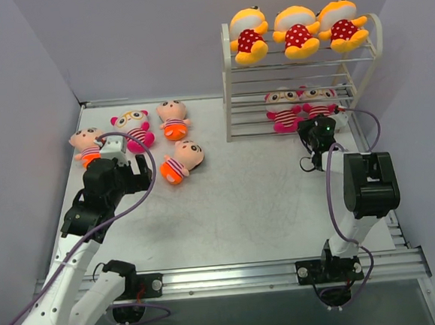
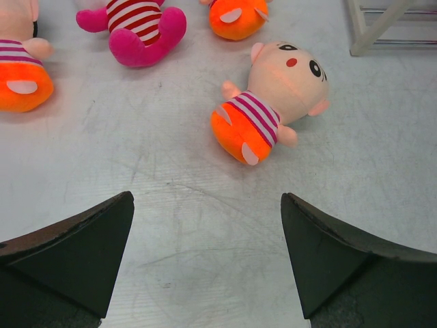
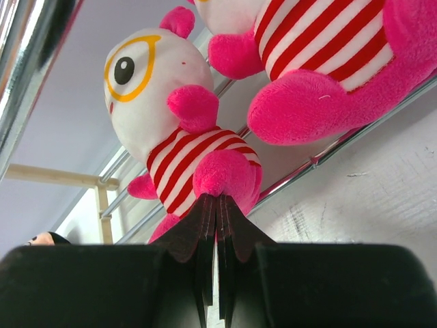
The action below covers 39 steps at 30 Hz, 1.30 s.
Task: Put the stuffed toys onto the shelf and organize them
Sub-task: Place the stuffed toy onto shelf
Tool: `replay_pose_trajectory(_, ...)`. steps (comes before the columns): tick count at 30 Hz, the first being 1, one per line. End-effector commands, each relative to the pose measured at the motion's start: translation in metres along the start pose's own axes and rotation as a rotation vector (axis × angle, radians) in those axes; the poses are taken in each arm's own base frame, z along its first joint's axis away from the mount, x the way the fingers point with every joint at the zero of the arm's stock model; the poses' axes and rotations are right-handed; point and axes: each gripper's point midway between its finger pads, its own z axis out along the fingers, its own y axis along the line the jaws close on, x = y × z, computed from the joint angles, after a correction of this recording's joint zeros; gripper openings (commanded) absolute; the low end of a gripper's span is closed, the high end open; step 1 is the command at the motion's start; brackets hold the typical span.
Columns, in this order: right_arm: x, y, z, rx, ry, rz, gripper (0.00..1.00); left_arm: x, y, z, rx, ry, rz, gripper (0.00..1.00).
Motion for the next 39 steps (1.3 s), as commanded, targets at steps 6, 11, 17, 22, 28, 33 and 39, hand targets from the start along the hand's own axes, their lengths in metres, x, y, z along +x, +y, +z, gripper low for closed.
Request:
replay_pose_trajectory(6,-0.015,0.02,-0.004,-0.045,-0.056,0.007,0.09,-0.005,-0.002,-0.003,0.013,-0.021,0.009,0.97)
replay_pose_trajectory(11,-0.018,0.023,-0.009,-0.047,-0.058,0.003,0.27,-0.005,-0.002,-0.003,0.012,-0.023,0.008,0.97)
replay_pose_trajectory(17,-0.028,0.023,-0.02,-0.015,-0.076,-0.034,0.53,-0.005,-0.002,-0.003,0.009,-0.024,0.005,0.97)
replay_pose_trajectory(22,-0.038,0.031,-0.043,-0.011,-0.065,-0.075,0.68,-0.006,-0.001,-0.004,0.007,-0.027,0.006,0.97)
replay_pose_trajectory(28,-0.045,0.032,-0.085,0.032,-0.013,-0.152,0.81,-0.007,-0.001,-0.005,0.009,-0.034,0.0,0.97)
replay_pose_trajectory(33,-0.051,0.033,-0.117,0.073,0.046,-0.254,0.89,-0.008,-0.002,-0.005,0.013,-0.038,-0.008,0.97)
replay_pose_trajectory(39,-0.077,0.051,-0.166,0.05,0.027,-0.362,0.99,-0.007,0.002,-0.004,-0.003,-0.037,-0.023,0.97)
